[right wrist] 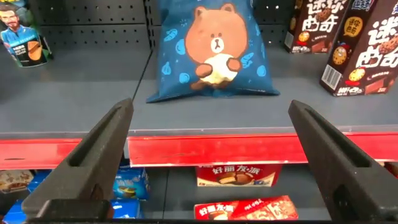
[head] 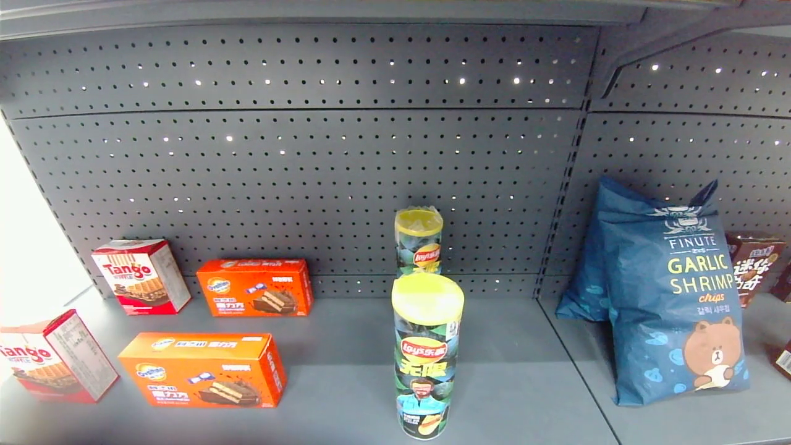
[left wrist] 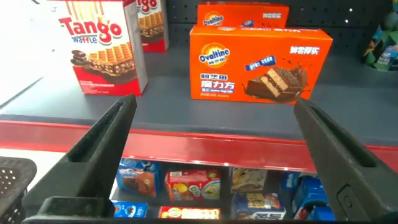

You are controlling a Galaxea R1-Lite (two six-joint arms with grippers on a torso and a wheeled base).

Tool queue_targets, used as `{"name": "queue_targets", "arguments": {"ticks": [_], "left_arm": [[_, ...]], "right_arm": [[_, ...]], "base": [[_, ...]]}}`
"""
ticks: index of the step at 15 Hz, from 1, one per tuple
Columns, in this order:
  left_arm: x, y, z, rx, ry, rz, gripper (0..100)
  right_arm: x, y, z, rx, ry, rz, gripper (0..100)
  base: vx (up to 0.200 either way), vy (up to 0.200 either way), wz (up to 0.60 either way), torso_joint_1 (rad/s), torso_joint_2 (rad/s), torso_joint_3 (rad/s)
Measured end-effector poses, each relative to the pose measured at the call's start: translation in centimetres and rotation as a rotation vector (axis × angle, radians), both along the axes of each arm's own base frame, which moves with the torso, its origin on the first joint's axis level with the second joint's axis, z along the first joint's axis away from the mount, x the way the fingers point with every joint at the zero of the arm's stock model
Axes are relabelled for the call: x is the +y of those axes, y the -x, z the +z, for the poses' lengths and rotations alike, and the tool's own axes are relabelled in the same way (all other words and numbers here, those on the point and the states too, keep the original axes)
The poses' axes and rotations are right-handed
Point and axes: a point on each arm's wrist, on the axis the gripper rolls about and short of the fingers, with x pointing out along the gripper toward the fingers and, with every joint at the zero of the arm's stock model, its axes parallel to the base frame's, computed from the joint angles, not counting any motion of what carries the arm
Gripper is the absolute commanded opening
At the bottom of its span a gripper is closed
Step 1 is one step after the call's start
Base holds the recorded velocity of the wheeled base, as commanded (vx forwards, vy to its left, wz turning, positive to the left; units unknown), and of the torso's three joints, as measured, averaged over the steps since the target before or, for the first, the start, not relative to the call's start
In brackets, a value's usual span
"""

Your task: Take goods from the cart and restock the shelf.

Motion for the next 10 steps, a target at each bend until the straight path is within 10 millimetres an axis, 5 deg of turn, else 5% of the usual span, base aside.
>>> {"name": "queue_targets", "arguments": {"ticks": [10], "left_arm": [[-0.08,-0.01,0.03,-0.002,0.01,-0.038,100]], "right_arm": [[0.0,0.0,-0.02,0.002,0.002,-0.001,100]], "base": [[0.0,0.0,0.0,0.0,0.0,0.0]]}}
